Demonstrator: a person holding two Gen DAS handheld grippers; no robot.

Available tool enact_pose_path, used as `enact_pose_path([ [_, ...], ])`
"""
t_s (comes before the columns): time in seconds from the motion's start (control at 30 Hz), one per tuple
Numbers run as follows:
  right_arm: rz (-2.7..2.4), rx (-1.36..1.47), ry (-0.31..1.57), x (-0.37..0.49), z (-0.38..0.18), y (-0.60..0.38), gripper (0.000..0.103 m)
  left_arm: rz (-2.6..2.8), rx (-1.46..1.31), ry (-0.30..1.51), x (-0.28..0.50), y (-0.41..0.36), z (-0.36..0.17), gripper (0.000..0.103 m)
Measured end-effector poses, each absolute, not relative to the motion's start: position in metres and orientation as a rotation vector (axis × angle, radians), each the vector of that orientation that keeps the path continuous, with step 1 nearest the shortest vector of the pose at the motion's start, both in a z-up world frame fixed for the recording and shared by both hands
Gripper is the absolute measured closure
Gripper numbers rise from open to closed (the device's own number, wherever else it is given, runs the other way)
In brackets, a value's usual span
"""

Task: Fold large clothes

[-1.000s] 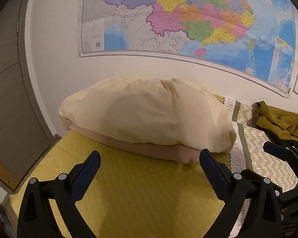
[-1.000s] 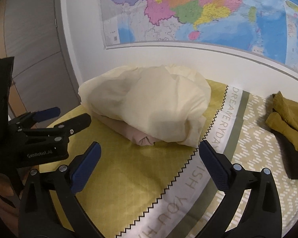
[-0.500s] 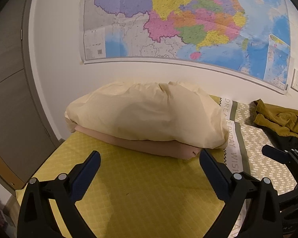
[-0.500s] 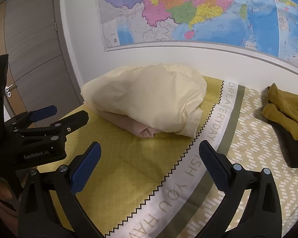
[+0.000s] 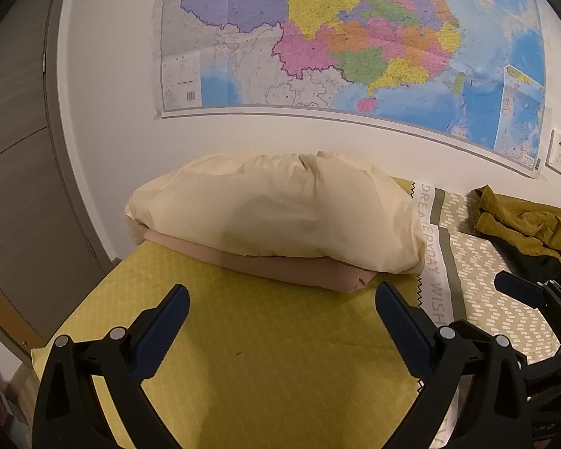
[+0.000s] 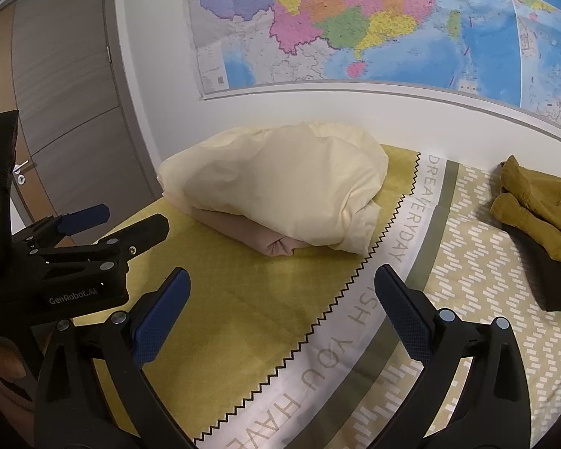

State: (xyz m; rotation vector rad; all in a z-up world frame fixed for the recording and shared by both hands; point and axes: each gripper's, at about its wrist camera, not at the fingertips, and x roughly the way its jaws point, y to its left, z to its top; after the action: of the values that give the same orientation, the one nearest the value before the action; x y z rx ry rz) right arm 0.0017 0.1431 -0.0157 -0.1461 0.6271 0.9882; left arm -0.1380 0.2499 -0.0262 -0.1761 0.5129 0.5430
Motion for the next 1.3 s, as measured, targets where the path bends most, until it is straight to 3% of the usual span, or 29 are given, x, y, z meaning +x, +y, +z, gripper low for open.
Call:
enact_pose_path([
  [1.3,0.972,-0.138,0.627,-0.0045,-0.0133,0.1427,0.006,0.53,-0.177,0.517,-0.1414,0.2473,-0.0274,0.007],
])
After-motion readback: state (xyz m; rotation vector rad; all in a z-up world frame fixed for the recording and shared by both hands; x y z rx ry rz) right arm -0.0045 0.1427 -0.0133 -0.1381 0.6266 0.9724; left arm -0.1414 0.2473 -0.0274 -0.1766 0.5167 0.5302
